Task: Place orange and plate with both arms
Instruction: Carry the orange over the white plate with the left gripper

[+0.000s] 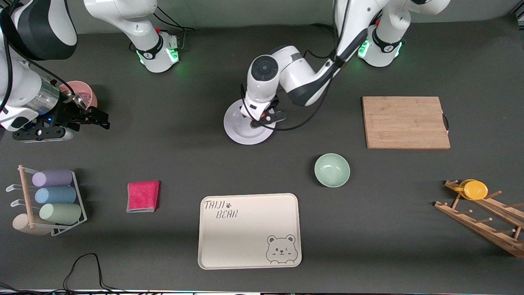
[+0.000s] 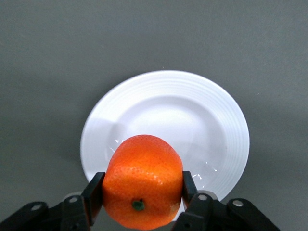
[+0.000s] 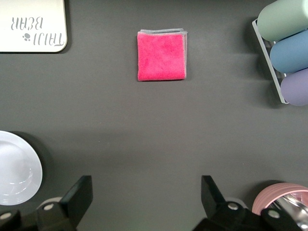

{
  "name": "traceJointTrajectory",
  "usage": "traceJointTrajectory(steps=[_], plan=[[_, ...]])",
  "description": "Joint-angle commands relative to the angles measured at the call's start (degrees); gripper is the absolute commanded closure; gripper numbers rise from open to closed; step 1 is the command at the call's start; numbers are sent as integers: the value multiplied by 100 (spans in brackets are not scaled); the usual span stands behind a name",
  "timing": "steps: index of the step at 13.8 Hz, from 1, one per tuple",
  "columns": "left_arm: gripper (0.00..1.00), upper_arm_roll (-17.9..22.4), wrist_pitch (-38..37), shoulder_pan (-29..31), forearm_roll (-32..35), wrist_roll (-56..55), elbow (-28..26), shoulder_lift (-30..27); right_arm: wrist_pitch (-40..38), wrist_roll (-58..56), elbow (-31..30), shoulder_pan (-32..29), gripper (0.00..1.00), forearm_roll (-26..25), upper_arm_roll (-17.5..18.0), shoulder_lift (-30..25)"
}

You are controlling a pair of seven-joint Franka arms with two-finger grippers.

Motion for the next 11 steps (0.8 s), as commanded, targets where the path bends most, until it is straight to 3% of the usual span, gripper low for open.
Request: traceJointTrajectory(steps=[1,6,8,10,11], plan=[[100,63,175,-243,504,-544,382,500,10,-85,-249,25,0,-86,-27,-303],[100,124,307,-410,594,-563,391,659,-34,-33,-460,34,0,-77,-36,-418],[95,124,307,-410,594,-571,391,668,-26,-32,-487,34,0,-77,-27,-410],[78,124,307,-410,594,-563,391,659,-43,-24,-566,130,0,-77,-27,-453],[38,124,299,-402,594,-563,391,659,18,-15,-705,148,0,-77,-27,-523]])
